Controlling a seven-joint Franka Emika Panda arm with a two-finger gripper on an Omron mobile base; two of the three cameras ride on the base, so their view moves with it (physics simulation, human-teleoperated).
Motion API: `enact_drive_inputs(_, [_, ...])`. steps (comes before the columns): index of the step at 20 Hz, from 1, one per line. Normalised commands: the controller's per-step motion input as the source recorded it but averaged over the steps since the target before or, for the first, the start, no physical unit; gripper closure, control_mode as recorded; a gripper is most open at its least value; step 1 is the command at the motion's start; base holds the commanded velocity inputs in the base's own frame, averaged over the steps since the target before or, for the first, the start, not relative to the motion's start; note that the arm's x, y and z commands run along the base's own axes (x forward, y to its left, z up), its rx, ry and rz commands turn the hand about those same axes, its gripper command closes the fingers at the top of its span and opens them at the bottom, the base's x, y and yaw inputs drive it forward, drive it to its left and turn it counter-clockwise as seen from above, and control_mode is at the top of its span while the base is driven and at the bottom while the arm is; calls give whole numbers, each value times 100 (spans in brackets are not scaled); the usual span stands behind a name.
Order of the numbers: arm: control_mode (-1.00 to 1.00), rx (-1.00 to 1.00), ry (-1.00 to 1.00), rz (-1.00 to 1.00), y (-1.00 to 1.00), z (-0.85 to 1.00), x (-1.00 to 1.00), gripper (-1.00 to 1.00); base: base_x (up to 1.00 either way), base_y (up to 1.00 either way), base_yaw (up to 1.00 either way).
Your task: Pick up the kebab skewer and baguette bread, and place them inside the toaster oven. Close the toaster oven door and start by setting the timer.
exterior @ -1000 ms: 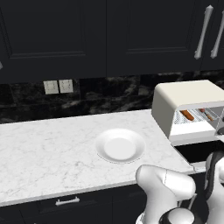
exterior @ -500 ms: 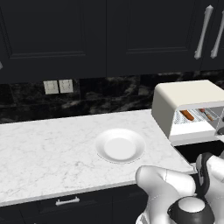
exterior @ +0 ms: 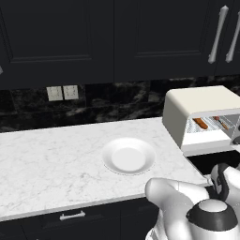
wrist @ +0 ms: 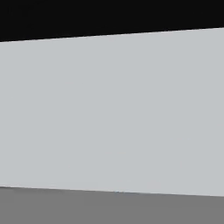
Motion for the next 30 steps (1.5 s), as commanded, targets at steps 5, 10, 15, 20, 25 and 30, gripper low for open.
enact_drive_inputs(5, [-100,0,0,0,0,0,52,-100,0,0,0])
enact_drive_inputs(10, [-100,0,-4,0,9,9,60,-100,0,0,0])
enact_drive_inputs(15, [-100,0,-2,0,16,25,71,-100,0,0,0])
enact_drive_inputs(20, [-100,3,-1,0,17,33,84,-100,0,0,0])
enact_drive_inputs(25, [-100,6,0,0,8,46,86,-100,0,0,0])
enact_drive_inputs(30, [-100,7,0,0,16,54,97,-100,0,0,0])
